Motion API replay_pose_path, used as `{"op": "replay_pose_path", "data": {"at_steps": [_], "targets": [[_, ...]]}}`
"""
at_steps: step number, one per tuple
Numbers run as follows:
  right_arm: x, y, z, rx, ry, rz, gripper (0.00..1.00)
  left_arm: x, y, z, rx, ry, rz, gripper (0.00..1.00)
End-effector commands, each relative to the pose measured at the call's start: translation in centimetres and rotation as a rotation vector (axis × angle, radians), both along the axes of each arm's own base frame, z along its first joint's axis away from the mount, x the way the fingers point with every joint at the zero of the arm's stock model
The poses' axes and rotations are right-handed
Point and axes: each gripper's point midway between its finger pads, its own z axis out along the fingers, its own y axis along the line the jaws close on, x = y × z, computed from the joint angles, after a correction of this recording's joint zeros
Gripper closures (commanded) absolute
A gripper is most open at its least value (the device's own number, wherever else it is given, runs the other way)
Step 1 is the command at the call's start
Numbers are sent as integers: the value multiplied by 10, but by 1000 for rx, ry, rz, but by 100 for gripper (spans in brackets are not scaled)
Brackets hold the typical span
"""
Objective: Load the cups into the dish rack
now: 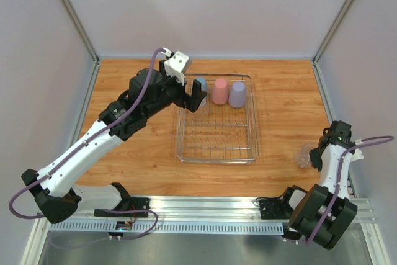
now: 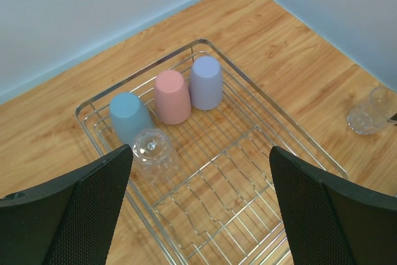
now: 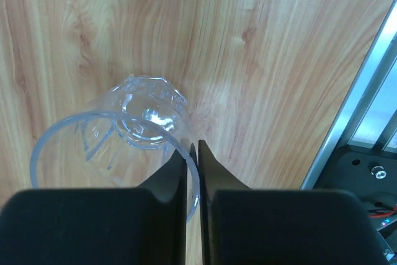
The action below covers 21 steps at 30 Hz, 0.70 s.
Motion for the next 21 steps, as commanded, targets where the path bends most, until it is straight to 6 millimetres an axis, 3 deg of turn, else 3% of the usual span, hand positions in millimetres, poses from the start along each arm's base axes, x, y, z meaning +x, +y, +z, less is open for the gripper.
{"op": "replay_pose_path", "data": {"at_steps": [1, 2, 6, 7, 9, 10, 12, 13, 15, 16, 18, 21], "targets": [[7, -7, 7, -31, -40, -20, 99, -2, 5, 10, 4, -20, 12, 0], [10, -6, 13, -30, -62, -12, 100, -2, 7, 12, -1, -17, 23, 0], [43, 8, 73, -45, -319, 97, 100, -2, 10, 31, -69, 38, 74, 0], [62, 17, 109, -64, -472, 161, 100, 0, 12, 35, -100, 62, 98, 0], [95, 40, 159, -64, -717, 295, 100, 8, 15, 54, -232, 132, 161, 0], [103, 48, 183, -84, -816, 342, 99, 11, 15, 61, -286, 157, 175, 0], [119, 63, 222, -100, -969, 428, 99, 20, 6, 82, -468, 225, 170, 0], [131, 78, 252, -127, -1078, 500, 100, 24, 3, 88, -528, 245, 162, 0], [143, 95, 284, -162, -1192, 588, 99, 41, -6, 104, -722, 330, 151, 0], [149, 116, 314, -181, -1310, 674, 99, 45, -13, 109, -786, 374, 128, 0], [162, 135, 338, -184, -1385, 748, 100, 53, -33, 119, -896, 427, 54, 0], [175, 172, 374, -178, -1471, 874, 100, 61, -66, 123, -1100, 666, -42, 0]]}}
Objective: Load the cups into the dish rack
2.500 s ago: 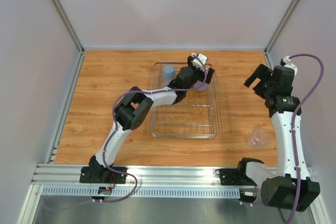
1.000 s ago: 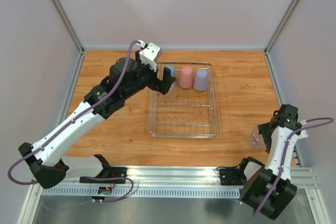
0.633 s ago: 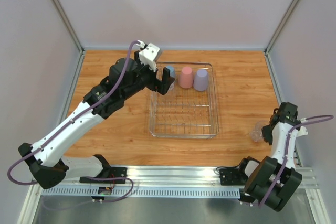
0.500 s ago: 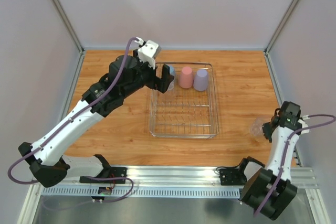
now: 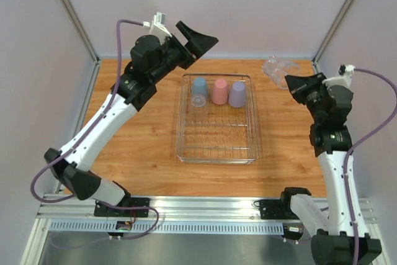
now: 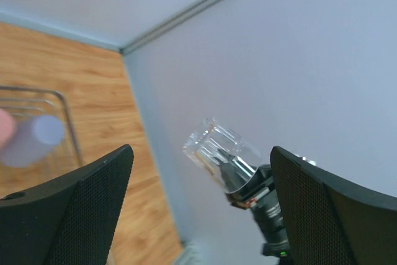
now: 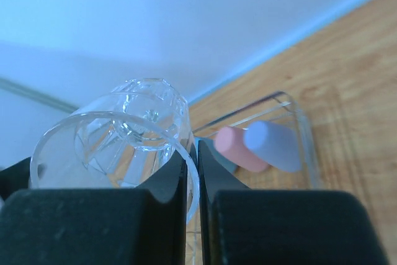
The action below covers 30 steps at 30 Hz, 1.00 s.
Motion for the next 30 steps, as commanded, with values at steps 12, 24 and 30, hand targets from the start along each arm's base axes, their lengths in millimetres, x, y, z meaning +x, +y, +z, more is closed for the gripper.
{"op": "replay_pose_path", "data": {"at_steps": [12, 24, 30], "targets": [[16, 95, 142, -59, -503, 272, 99, 17, -69, 37, -562, 340, -185, 0], [19, 124, 155, -69, -548, 321, 100, 10, -86, 33, -555, 398, -210, 0], [14, 129, 169, -95, -580, 316, 99, 12, -80, 28, -517, 391, -163, 0]]}}
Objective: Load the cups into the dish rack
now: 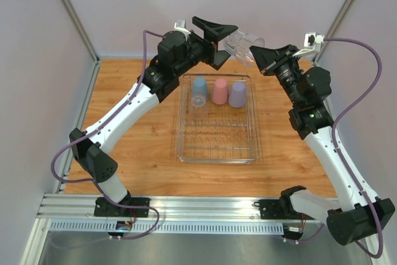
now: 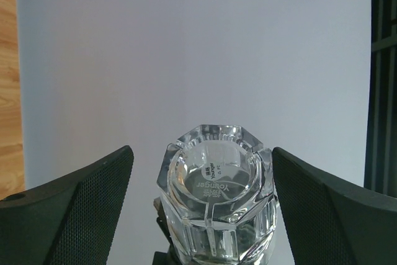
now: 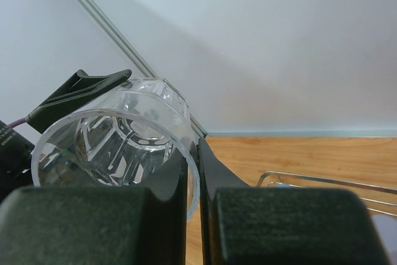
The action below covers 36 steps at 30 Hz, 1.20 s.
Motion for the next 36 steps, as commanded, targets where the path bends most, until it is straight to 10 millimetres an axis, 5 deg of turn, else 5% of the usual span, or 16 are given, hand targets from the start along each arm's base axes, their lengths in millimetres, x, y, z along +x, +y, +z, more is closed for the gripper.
{"op": "replay_pose_path", "data": {"at_steps": [1, 6, 15, 25, 36], "targets": [[-10, -3, 53, 21, -158, -25, 99, -13, 2, 29, -41, -53, -22, 0], [-5, 13, 42, -8, -144, -11, 100, -18, -1, 45, -67, -85, -31, 4], [0, 18, 37, -31, -151, -34, 100, -16, 8, 35, -82, -31, 45, 19], [-10, 11, 33, -27, -150, -45, 99, -3, 14, 40, -67, -75, 121, 9], [-8, 16, 24, -43, -125, -26, 99, 0, 1, 36, -67, -83, 83, 18]]}}
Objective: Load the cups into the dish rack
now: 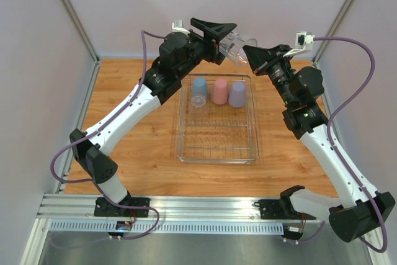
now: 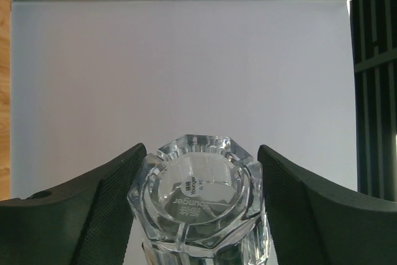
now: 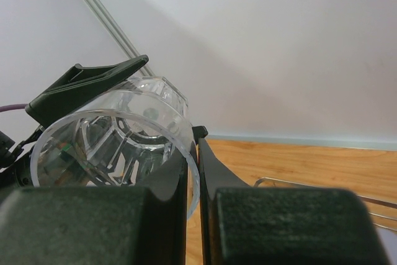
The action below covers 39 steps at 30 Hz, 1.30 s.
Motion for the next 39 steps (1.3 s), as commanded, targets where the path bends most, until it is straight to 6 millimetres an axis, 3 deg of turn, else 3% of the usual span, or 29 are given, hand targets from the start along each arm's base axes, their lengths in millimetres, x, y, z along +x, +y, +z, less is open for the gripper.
{"op": "replay_pose_path", "data": {"at_steps": [1, 2, 5, 6, 7, 9, 10, 11, 12, 15, 17, 18, 19, 21, 23, 25, 26, 27, 30, 33, 36, 39], "targets": [[-7, -4, 19, 21, -64, -8, 99, -5, -3, 22, -32, -65, -21, 22], [-5, -2, 17, 12, -58, -3, 99, -5, -3, 22, -28, -68, -21, 35], [-4, -1, 14, -2, -43, -2, 99, -6, -2, 29, -44, -96, -15, 57], [-4, -1, 13, -6, -38, -1, 96, -5, -1, 30, -53, -112, -9, 64], [-6, -1, 15, -9, -39, -1, 87, -6, -1, 31, -58, -122, -8, 70], [-9, -2, 15, -34, -25, 4, 81, -1, 2, 27, -60, -150, 10, 72], [-13, -4, 16, -39, -20, 0, 67, 1, 1, 22, -36, -160, 14, 76], [-12, -8, 6, -64, 33, -20, 58, 3, 2, 19, -19, -168, 16, 77], [-15, -12, 12, -73, 46, -35, 41, 4, 3, 14, 0, -175, 14, 79], [-20, -32, -11, -130, 189, -105, 26, 8, 10, 5, 103, -249, 36, 80], [-30, -63, -23, -150, 302, -202, 19, 10, 22, 1, 199, -316, 79, 80], [-35, -76, -27, -156, 337, -244, 11, 11, 27, 1, 242, -351, 97, 80], [-49, -102, -39, -174, 418, -335, 7, 15, 35, -3, 347, -421, 123, 80], [-65, -125, -49, -207, 473, -411, 1, 13, 49, -6, 476, -498, 169, 80], [-87, -152, -63, -225, 548, -503, 0, 12, 58, -24, 665, -611, 187, 80], [-99, -165, -78, -235, 615, -545, 0, 9, 60, -43, 765, -693, 183, 79], [-100, -166, -89, -247, 645, -548, 0, 7, 57, -74, 794, -729, 166, 79], [-100, -167, -97, -256, 667, -551, 0, -1, 60, -75, 825, -816, 181, 80], [-92, -162, -130, -274, 752, -529, 0, -18, 52, -105, 846, -969, 166, 79], [-81, -159, -156, -279, 819, -518, 0, -26, 31, -130, 900, -1069, 99, 78], [-69, -161, -184, -288, 904, -509, 0, -21, 14, -144, 915, -1124, 96, 78], [-55, -168, -200, -255, 936, -511, 0, -14, -7, -152, 947, -1193, 92, 78]]}}
